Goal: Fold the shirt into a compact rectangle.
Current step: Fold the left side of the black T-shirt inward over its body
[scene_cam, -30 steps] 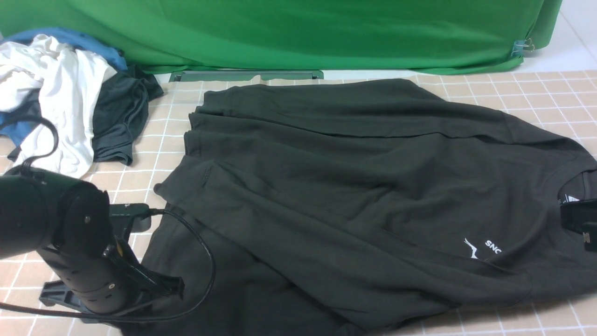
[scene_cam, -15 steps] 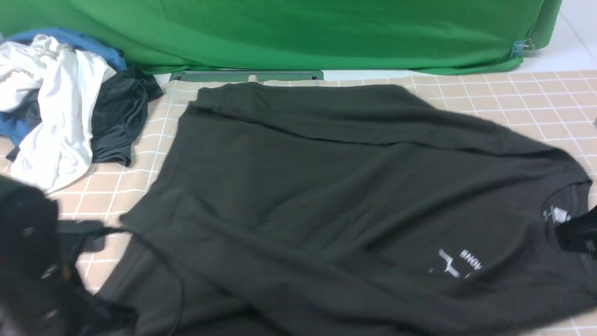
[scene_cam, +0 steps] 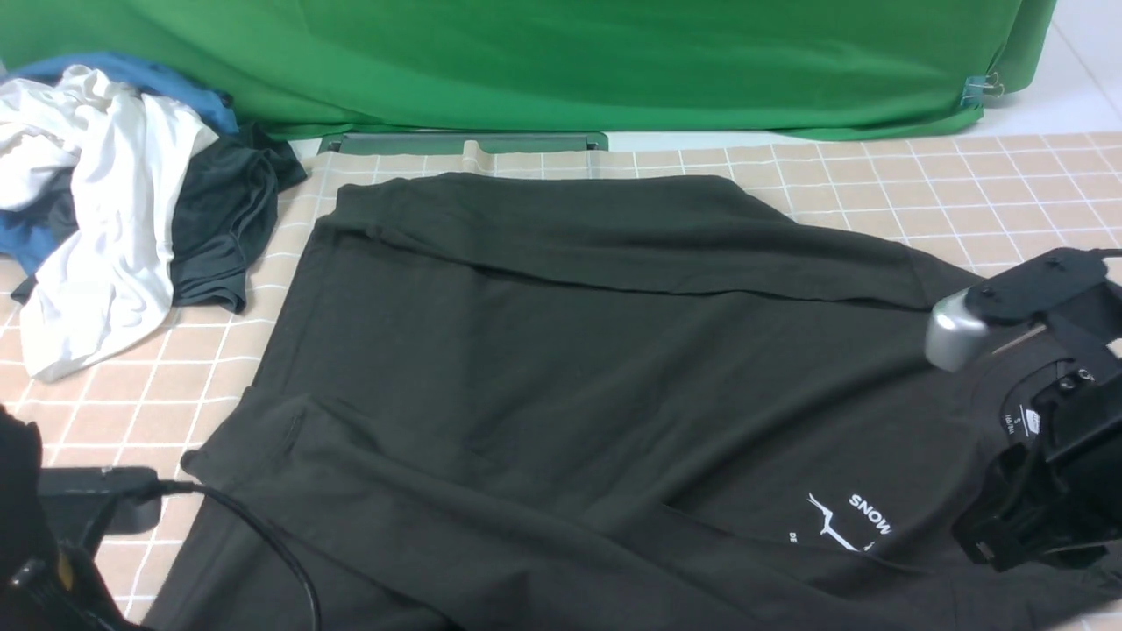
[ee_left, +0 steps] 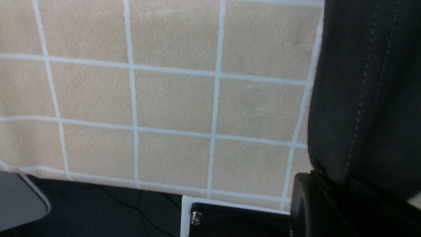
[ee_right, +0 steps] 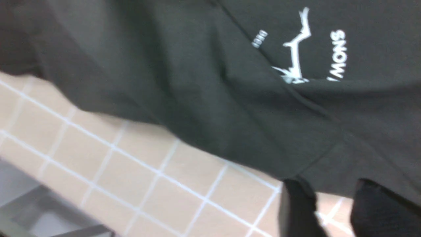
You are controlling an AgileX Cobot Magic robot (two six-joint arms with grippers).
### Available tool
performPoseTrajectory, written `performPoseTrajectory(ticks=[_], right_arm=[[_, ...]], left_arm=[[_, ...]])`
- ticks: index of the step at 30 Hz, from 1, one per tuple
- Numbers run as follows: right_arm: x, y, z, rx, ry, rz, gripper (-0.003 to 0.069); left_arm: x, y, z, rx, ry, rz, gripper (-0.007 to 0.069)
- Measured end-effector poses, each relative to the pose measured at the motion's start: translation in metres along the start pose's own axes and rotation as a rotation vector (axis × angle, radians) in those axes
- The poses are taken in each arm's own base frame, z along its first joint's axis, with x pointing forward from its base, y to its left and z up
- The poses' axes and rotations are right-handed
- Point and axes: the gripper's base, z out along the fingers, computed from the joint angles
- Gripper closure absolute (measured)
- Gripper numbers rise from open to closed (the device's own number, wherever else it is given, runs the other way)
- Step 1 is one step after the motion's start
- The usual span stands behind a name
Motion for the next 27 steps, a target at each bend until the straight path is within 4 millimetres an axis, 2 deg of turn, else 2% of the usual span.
performPoseTrajectory(ticks=[2,5,7,10,15,17,24,27], right_arm=[[-0.003,-0.004,0.007,0.026,0.021,0.003,0.0275],[-0.008,-0.008,0.02,0.044,0.06,-0.001,0.0206],[-0.012,-0.011,0.033,0.047,0.095,-0.008,0.0188],[-0.02,-0.013,0.052,0.036,0.118,-0.043,0.0181],[-0.029,-0.013,0.089,-0.02,0.169,-0.1,0.0179],[-0.033,-0.013,0.099,-0.027,0.159,-0.114,0.0179],[-0.039,-0.011,0.11,-0.068,0.112,-0.152,0.0179],[-0.041,-0.01,0.114,-0.087,0.105,-0.173,0.0179]], left_arm=[[0.0,0.002,0.0,-0.017,0.003,0.012,0.045],[-0.001,0.004,-0.001,-0.043,-0.007,0.023,0.0348],[-0.004,0.003,-0.007,-0.041,-0.027,0.023,0.0288],[-0.016,-0.001,-0.021,0.0,-0.118,0.021,0.0241],[-0.036,-0.012,-0.042,0.123,-0.314,0.046,0.0253],[-0.04,-0.015,-0.045,0.146,-0.358,0.053,0.0284],[-0.043,-0.016,-0.047,0.155,-0.405,0.062,0.0379],[-0.045,-0.016,-0.048,0.161,-0.429,0.061,0.0393]])
